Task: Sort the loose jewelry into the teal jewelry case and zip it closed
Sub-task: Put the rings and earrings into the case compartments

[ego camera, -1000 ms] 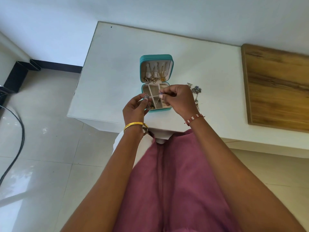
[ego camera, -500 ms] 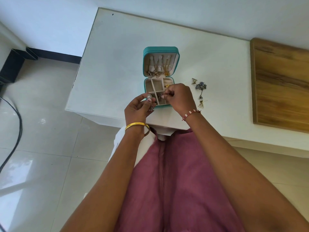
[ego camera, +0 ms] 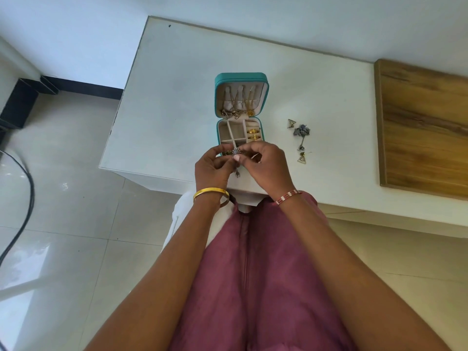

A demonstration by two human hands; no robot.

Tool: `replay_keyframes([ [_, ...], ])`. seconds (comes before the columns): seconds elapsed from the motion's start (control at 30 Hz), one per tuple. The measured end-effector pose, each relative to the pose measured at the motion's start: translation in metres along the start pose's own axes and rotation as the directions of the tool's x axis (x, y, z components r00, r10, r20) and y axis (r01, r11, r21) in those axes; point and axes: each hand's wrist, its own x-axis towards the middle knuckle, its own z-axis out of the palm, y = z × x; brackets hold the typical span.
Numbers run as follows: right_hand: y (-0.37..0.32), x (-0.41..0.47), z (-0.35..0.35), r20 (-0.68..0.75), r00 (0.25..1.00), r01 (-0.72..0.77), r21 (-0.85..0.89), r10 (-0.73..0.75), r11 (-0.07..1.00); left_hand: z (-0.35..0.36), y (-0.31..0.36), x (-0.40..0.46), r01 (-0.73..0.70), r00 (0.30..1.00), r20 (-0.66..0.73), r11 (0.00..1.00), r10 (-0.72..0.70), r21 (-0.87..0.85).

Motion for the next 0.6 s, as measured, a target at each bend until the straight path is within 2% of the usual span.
replay_keyframes([
  [0.1,-0.001,0.002,-0.002,-0.047,0.999,-0.003,0.037,0.005,0.999,0.001,0.0,0.0,-0.022,1.0,0.013,0.999,0.021,0.037],
  [0.23,-0.001,0.005,-0.008,-0.036,0.999,0.005,0.066,-0.002,0.998,0.002,-0.001,0.001,-0.024,1.0,0.019,0.996,0.022,0.083],
  [0.47,-0.003,0.02,-0.023,-0.084,0.994,-0.044,0.284,0.071,0.958,0.004,0.001,0.0,0.027,0.999,-0.04,0.998,-0.029,-0.05],
  [0.6,-0.005,0.024,-0.023,-0.064,0.994,-0.06,0.34,0.087,0.939,0.003,-0.001,0.004,0.065,0.993,-0.092,0.993,-0.074,-0.095],
])
